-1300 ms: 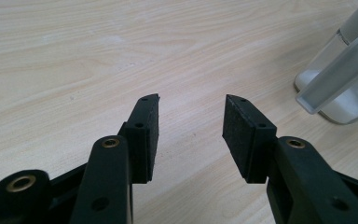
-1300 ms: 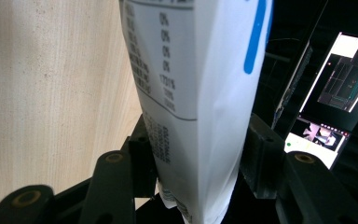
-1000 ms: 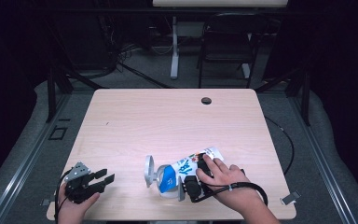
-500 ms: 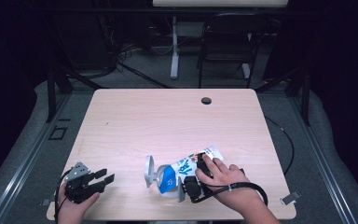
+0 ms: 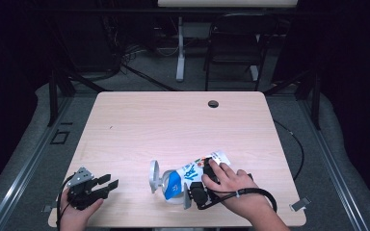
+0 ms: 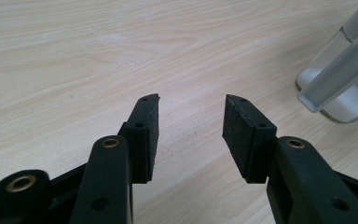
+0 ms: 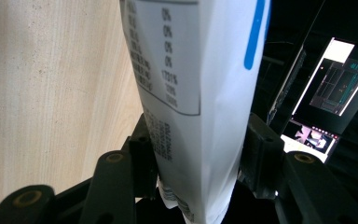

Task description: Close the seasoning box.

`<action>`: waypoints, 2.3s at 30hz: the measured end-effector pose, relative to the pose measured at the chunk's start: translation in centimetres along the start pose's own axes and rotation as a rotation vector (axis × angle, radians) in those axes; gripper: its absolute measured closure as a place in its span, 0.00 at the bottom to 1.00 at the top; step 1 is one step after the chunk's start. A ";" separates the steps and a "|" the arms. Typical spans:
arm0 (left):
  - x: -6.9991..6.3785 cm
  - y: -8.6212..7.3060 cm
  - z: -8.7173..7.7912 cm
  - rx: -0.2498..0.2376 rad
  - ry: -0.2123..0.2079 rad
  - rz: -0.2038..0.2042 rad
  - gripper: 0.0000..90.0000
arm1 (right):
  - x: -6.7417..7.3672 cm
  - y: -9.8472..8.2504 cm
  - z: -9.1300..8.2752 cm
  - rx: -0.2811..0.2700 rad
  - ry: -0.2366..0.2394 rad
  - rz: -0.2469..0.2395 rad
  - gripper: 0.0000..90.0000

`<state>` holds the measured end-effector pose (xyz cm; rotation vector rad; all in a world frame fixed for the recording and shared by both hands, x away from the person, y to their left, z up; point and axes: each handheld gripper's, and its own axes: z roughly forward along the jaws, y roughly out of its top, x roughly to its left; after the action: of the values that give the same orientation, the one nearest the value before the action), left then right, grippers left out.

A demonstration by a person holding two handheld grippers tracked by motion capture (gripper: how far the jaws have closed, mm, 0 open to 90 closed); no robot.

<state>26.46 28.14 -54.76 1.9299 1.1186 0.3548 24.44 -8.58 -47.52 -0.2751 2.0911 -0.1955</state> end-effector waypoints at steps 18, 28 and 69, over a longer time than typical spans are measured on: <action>0.1 0.0 0.0 -0.002 0.000 0.000 0.62 | -0.1 0.1 -0.1 0.013 -0.015 -0.034 0.61; 0.1 0.0 0.0 -0.002 0.002 0.000 0.63 | 0.0 0.1 -0.2 0.001 -0.019 -0.023 0.63; 0.1 0.0 0.1 0.001 0.003 0.002 0.62 | 0.3 0.2 -0.2 0.003 -0.052 -0.049 0.69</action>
<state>26.53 28.22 -54.85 1.9323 1.1185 0.3585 24.04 -8.47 -47.73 -0.3263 2.0342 -0.2189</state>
